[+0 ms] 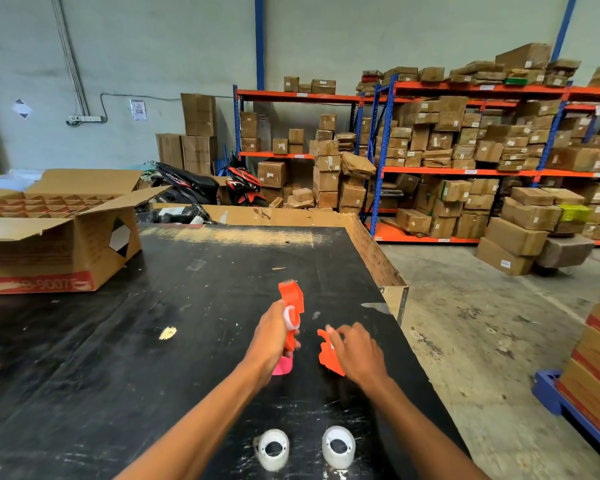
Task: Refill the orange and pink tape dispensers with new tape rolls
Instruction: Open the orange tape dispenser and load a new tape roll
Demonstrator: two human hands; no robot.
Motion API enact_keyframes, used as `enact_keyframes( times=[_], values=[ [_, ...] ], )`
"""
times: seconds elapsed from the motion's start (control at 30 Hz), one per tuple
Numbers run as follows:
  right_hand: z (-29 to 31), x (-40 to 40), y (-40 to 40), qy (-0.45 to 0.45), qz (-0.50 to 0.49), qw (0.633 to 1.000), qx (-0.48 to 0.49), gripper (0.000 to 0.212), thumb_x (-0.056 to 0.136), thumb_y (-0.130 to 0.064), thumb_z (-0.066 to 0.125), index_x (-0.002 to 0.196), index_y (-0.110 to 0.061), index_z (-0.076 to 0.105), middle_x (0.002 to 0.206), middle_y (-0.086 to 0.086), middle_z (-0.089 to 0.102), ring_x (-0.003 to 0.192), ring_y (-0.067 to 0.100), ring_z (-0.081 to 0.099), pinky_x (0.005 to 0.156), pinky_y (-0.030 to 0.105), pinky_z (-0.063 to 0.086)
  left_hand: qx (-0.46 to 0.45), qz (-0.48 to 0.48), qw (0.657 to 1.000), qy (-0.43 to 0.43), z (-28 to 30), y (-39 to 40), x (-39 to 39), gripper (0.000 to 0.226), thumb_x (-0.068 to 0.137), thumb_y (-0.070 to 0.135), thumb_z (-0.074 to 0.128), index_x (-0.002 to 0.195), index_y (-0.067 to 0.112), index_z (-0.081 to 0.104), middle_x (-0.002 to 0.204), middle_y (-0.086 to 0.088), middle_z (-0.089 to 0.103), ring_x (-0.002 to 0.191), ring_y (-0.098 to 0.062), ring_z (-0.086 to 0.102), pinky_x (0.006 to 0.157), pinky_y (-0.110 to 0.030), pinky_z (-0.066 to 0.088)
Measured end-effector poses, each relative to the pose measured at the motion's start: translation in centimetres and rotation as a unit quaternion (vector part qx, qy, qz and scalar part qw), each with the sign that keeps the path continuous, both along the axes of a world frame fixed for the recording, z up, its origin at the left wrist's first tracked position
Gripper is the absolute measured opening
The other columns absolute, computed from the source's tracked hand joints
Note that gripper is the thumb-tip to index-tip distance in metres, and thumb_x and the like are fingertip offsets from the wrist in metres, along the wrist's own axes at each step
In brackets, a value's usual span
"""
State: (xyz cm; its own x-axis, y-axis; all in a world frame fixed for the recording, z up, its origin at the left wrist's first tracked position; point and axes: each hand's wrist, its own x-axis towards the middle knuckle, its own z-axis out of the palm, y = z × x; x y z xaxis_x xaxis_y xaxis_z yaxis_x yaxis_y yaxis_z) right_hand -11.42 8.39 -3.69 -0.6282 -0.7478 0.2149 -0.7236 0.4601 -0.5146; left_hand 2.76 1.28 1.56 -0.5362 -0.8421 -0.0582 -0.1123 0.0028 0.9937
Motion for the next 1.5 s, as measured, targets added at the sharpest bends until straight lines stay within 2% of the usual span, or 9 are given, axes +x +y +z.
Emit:
enact_keyframes(
  times=[0.13,0.27,0.6,0.7,0.8,0.93,1.27,1.4,1.5],
  values=[
    [4.2,1.2,2.9,-0.229,0.114,0.942,-0.216,0.038,0.095,-0.030,0.052,0.081,0.001,0.068,0.060,0.001,0.056,0.047,-0.003,0.053,0.049,0.009,0.040,0.009,-0.050,0.999,0.013,0.1,0.8,-0.3,0.030,0.096,0.033,0.032,0.094,0.019,0.058,0.075,-0.002,0.061,0.065,-0.021,0.058,0.058,-0.031,0.047],
    [4.5,1.7,5.4,-0.226,0.188,0.941,-0.167,0.013,0.088,-0.034,0.063,0.095,-0.025,0.069,0.069,-0.007,0.066,0.059,0.005,0.059,0.054,0.014,0.046,0.005,-0.121,0.992,0.027,-0.1,2.3,-1.0,0.030,0.099,0.035,0.034,0.118,0.030,0.057,0.087,0.000,0.070,0.073,-0.017,0.065,0.069,-0.034,0.054],
    [4.2,1.3,9.5,-0.264,0.160,0.929,-0.203,0.023,0.085,-0.015,0.068,0.103,-0.001,0.064,0.081,0.012,0.067,0.066,0.017,0.065,0.062,0.025,0.057,0.030,-0.172,0.984,0.042,-2.4,5.6,-2.4,0.029,0.098,0.036,0.041,0.125,0.034,0.051,0.092,-0.005,0.072,0.081,-0.022,0.069,0.067,-0.036,0.058],
    [3.9,0.0,11.1,-0.165,0.133,0.977,-0.025,0.021,0.080,-0.024,0.073,0.094,-0.008,0.069,0.081,0.012,0.070,0.067,0.012,0.060,0.064,0.028,0.050,0.024,-0.154,0.987,0.042,-2.5,5.3,-2.1,0.030,0.097,0.036,0.043,0.126,0.032,0.049,0.093,-0.004,0.069,0.071,-0.016,0.067,0.060,-0.032,0.058],
    [2.1,0.4,12.9,-0.057,0.135,0.956,0.255,0.023,0.075,-0.032,0.076,0.092,-0.018,0.069,0.088,0.003,0.064,0.078,0.017,0.056,0.067,0.027,0.043,0.044,-0.145,0.988,0.039,-2.6,5.0,-1.3,0.030,0.095,0.037,0.047,0.120,0.022,0.054,0.090,-0.009,0.068,0.073,-0.019,0.066,0.063,-0.032,0.059],
    [1.8,1.8,12.8,-0.006,0.112,0.943,0.313,0.036,0.071,-0.044,0.076,0.093,-0.017,0.068,0.096,0.008,0.066,0.082,0.025,0.056,0.069,0.032,0.048,0.053,-0.152,0.987,0.014,-2.9,4.8,0.0,0.028,0.095,0.035,0.048,0.096,0.012,0.062,0.092,-0.011,0.070,0.085,-0.024,0.066,0.073,-0.038,0.060],
    [1.0,5.3,7.5,-0.025,0.200,0.958,0.202,0.060,0.077,-0.042,0.071,0.129,-0.018,0.053,0.118,0.014,0.064,0.106,0.033,0.059,0.084,0.037,0.047,0.030,-0.108,0.993,0.025,-3.2,3.1,3.1,0.020,0.090,0.033,0.058,0.091,0.014,0.065,0.080,-0.003,0.071,0.064,-0.009,0.067,0.080,-0.035,0.058],
    [1.8,3.7,6.6,-0.200,0.144,0.969,0.001,0.048,0.078,-0.029,0.071,0.123,-0.017,0.058,0.078,0.001,0.068,0.076,0.020,0.063,0.084,0.047,0.056,0.029,-0.075,0.996,0.034,-3.4,2.4,4.7,0.024,0.090,0.032,0.059,0.094,0.010,0.068,0.071,0.002,0.073,0.059,-0.006,0.067,0.073,-0.030,0.059],
    [3.2,3.3,6.2,-0.356,0.162,0.912,-0.125,0.043,0.082,-0.021,0.072,0.123,-0.013,0.058,0.091,0.009,0.073,0.082,0.025,0.070,0.089,0.040,0.058,0.035,-0.064,0.997,0.035,-3.4,2.2,5.4,0.029,0.089,0.033,0.060,0.098,0.008,0.070,0.084,-0.012,0.075,0.072,-0.015,0.068,0.067,-0.026,0.060]
  ],
)
